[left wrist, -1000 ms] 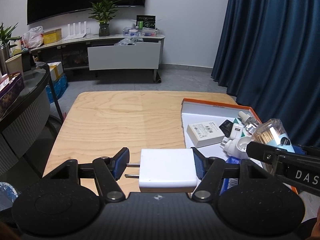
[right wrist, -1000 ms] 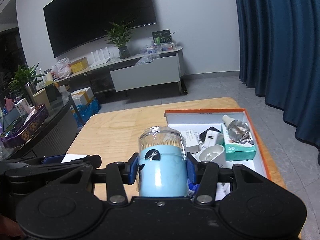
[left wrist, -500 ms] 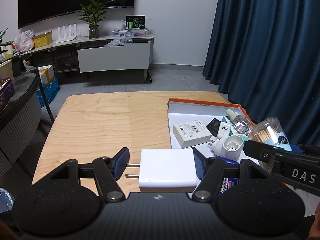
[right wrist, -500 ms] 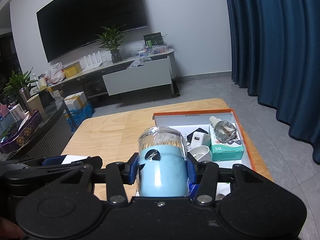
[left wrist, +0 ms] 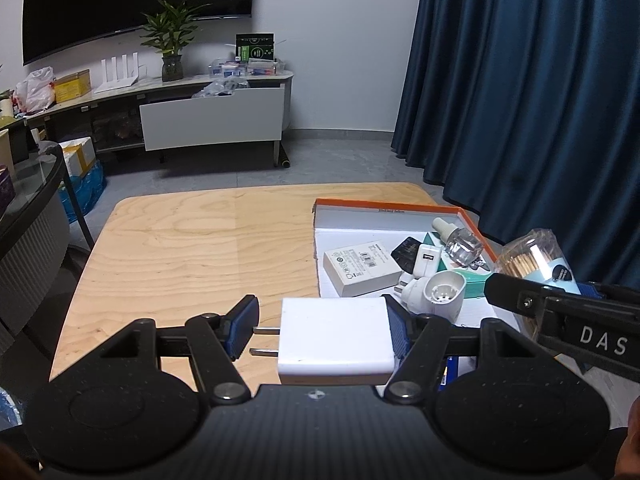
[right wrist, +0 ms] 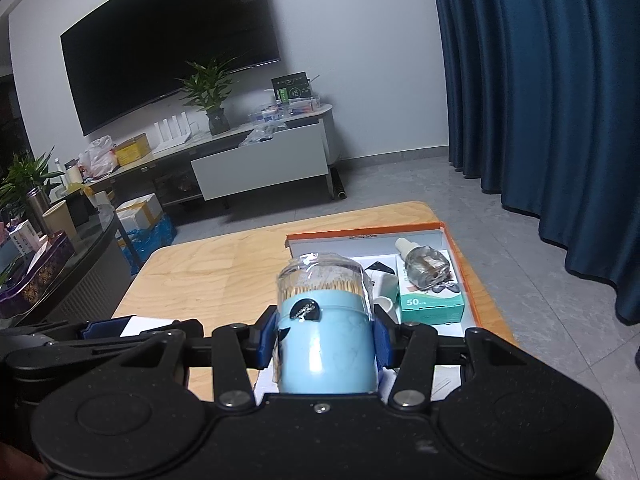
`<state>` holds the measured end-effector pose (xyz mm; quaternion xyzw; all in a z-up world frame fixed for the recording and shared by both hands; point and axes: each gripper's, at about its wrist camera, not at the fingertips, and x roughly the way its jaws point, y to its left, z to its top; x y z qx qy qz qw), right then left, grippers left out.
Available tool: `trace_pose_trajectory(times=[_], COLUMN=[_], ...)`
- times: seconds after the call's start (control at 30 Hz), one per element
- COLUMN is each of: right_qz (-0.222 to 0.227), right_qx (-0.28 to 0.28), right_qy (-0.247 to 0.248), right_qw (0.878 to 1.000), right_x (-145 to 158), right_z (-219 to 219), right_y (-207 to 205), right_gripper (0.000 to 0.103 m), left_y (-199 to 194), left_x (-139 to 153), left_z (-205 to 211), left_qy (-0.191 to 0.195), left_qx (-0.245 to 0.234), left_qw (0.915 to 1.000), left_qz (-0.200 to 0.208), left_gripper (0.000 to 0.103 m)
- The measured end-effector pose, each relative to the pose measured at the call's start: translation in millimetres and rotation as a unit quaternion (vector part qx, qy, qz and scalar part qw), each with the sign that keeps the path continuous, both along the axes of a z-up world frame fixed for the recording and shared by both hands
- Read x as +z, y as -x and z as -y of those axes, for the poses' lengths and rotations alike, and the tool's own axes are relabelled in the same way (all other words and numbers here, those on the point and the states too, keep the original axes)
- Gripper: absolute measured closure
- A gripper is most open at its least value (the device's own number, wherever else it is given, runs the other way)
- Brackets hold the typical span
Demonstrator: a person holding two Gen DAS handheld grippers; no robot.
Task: Organize rigid objects
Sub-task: 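Carry the white plug charger and blue toothpick jar with both tools over the tray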
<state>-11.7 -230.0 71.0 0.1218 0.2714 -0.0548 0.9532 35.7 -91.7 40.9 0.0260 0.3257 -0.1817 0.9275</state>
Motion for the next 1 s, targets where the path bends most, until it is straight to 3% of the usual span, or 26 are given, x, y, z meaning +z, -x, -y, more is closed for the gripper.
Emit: trace_pose_trajectory(times=[1.0], right_qz=[0.009], right_qx=[-0.055], right_qy=[-0.003], right_qw=[0.998], right_x=[1], right_z=[46], right_y=[6], right_gripper=[0.045], left_y=[-3], left_x=[3], left_z=[40], left_qy=[0.003], left_qx=[-0.054], left_qw=[0.9985], left_qz=[0.004], left_gripper=[0.037])
